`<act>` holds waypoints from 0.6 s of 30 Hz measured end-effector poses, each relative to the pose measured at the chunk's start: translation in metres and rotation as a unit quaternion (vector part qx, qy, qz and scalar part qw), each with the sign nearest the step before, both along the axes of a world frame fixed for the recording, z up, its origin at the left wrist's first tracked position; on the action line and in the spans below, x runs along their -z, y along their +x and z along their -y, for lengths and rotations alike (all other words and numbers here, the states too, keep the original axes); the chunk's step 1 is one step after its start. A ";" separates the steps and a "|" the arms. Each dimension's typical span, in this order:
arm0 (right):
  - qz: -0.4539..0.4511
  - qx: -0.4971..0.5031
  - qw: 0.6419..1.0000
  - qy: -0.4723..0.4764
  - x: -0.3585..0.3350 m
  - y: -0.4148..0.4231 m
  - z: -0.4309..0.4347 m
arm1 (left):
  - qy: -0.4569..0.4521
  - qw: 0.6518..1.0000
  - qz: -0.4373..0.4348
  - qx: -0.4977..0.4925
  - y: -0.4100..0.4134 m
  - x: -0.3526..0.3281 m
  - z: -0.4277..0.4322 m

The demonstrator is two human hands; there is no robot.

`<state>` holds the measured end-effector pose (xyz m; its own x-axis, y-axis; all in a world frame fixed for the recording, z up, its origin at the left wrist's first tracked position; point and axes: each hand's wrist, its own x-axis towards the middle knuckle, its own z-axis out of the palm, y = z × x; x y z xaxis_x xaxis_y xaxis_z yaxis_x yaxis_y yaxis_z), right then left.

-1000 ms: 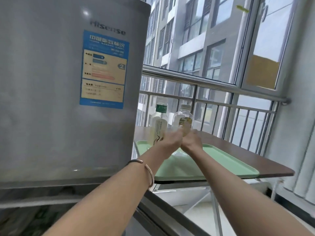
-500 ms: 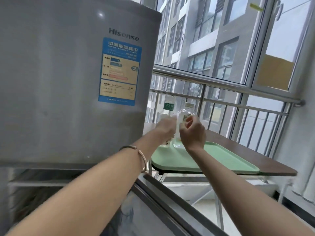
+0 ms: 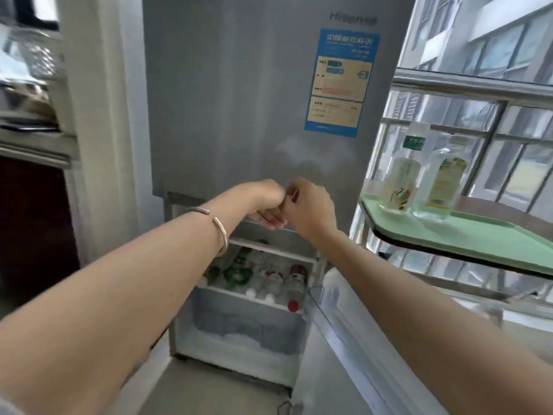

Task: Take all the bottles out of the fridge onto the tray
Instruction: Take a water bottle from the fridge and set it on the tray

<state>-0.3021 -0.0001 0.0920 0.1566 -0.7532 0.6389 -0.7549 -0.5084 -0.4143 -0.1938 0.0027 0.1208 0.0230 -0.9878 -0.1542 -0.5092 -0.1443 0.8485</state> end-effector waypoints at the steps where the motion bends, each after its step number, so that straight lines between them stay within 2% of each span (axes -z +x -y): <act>1: -0.016 -0.017 0.999 0.025 0.011 0.012 0.000 | 0.017 0.999 0.026 -0.009 0.013 0.011 -0.001; 6: -0.127 -0.089 0.972 0.174 0.076 0.060 0.014 | 0.091 0.990 0.088 -0.058 0.060 0.084 0.009; 11: -0.296 -0.102 0.892 0.326 0.160 0.091 0.062 | 0.041 0.983 0.125 -0.125 0.089 0.157 0.038; 14: -0.312 -0.078 0.874 0.363 0.198 0.097 0.089 | 0.021 0.979 0.142 -0.142 0.108 0.200 0.063; 18: -0.295 -0.037 0.880 0.369 0.241 0.109 0.136 | -0.013 0.980 0.149 -0.129 0.129 0.236 0.098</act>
